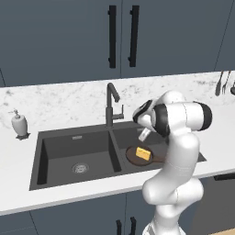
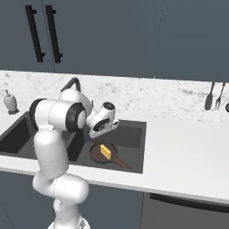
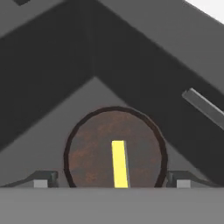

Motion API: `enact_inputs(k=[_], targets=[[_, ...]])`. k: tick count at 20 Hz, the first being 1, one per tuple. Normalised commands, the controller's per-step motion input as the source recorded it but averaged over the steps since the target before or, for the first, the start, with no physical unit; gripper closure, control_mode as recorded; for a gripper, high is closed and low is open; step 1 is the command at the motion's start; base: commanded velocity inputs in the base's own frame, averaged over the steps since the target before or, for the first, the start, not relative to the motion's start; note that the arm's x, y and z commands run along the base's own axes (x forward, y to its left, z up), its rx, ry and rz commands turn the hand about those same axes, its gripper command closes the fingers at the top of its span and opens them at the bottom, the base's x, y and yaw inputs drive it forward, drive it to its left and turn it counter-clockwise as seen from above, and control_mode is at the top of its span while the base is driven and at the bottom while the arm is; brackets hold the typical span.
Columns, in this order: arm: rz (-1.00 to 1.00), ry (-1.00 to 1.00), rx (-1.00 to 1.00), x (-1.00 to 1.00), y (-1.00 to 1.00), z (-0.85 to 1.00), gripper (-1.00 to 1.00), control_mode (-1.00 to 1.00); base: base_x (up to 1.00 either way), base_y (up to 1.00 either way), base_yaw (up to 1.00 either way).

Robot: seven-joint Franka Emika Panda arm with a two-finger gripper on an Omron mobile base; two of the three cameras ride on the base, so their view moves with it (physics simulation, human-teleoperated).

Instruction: Pick the pan and sponge and place them into the sink. Then turn on the water.

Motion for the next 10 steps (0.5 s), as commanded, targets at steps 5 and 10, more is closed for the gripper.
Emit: enact_inputs(k=[5, 10], targets=[[-0.34, -0.07, 0.1, -0.32, 0.02, 0.7, -1.0, -1.0, 0.0, 0.0, 0.0], [-0.4, 0.0, 0.11, -0.23, -0.01, 0.56, -1.0, -1.0, 0.0, 0.0, 0.0]])
